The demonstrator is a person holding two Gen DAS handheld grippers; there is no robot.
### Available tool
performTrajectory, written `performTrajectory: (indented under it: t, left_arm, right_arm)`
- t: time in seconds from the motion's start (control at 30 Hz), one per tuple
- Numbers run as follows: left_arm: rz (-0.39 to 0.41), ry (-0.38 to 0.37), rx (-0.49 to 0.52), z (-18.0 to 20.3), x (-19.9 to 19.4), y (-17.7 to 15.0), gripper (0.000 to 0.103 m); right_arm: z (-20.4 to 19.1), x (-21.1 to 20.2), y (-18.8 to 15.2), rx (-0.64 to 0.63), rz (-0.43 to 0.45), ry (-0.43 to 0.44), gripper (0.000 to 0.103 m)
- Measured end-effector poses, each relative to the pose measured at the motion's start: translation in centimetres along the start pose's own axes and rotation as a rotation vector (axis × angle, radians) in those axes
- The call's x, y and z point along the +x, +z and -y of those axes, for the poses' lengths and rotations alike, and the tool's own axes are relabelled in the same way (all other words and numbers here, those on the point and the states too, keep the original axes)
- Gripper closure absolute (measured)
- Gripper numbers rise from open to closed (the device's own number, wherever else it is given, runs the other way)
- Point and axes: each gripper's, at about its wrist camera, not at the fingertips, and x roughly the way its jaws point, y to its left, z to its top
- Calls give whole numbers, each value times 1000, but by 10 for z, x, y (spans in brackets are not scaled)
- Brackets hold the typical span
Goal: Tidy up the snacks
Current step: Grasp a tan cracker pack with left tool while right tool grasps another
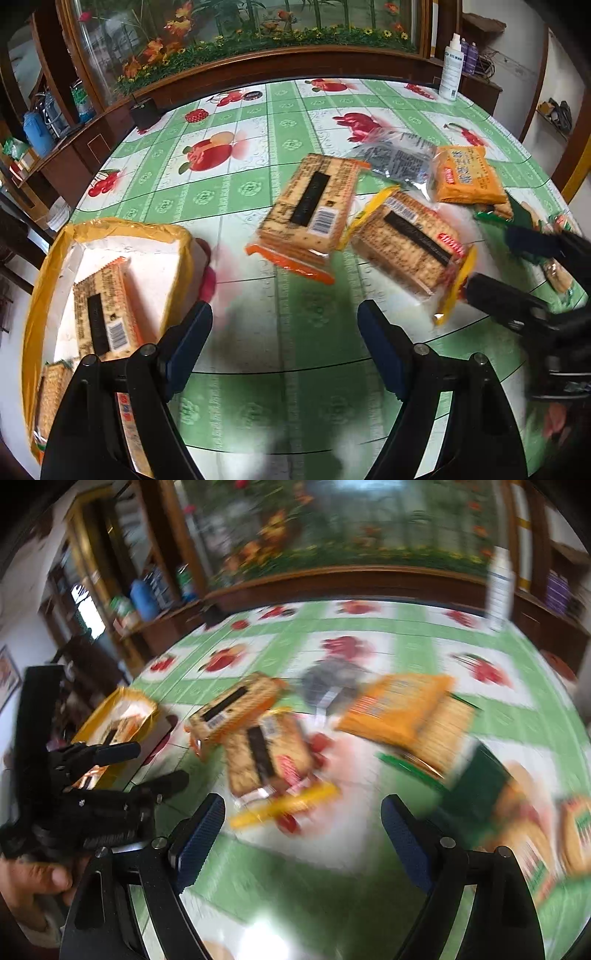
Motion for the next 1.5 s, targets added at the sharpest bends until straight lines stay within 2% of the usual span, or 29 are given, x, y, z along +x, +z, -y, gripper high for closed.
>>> performTrajectory:
  t: [0.1,0.3,0.47,0.53,0.57,0.6,0.67,0.77,0.9,0.97,1.17,1.2,1.33,1.47,1.5]
  left_arm:
    - [-18,15,7,-8,6,3,22]
    - [-27,1,13,-19,14,7,22]
    - [-39,10,53,-16,20,14,22]
    - [-39,6,65,-14,22,18,22]
    - [-37,4,76,-12,22,20,22]
    - [-38,3,91,-8,23,23,22]
    - [-46,1,128,2,26,28,22]
    - [-49,0,195,22,31,38,22]
    - [-18,39,256,41,39,53,19]
    - [-33,37,244,42,50,61,19]
    - [-54,-52,156,33,70,76,7]
    - [-57,-60,143,33,72,77,3]
    - [-52,-137,60,30,78,74,2]
    - [-16,-152,41,33,75,71,12]
    - [-5,-155,38,34,73,70,26]
  right_arm:
    - [-14,27,11,-55,-48,17,9]
    - [-12,59,23,-55,-110,35,7]
    - [-12,65,25,-103,-115,-27,5]
    - [-17,68,22,-168,-125,-96,7]
    - [-19,66,20,-181,-118,-100,13]
    - [-17,60,19,-167,-113,-77,30]
    - [-10,49,16,-128,-121,-110,30]
    - [3,31,8,-56,-103,-46,30]
    - [19,6,-4,29,-69,11,30]
    - [22,-7,-9,47,-58,16,30]
    - [21,-26,-17,44,-15,44,30]
    - [19,-28,-16,42,-8,51,30]
    - [13,-33,-16,35,6,55,30]
    - [13,-42,-18,53,24,53,30]
    - [15,-42,-18,57,26,52,30]
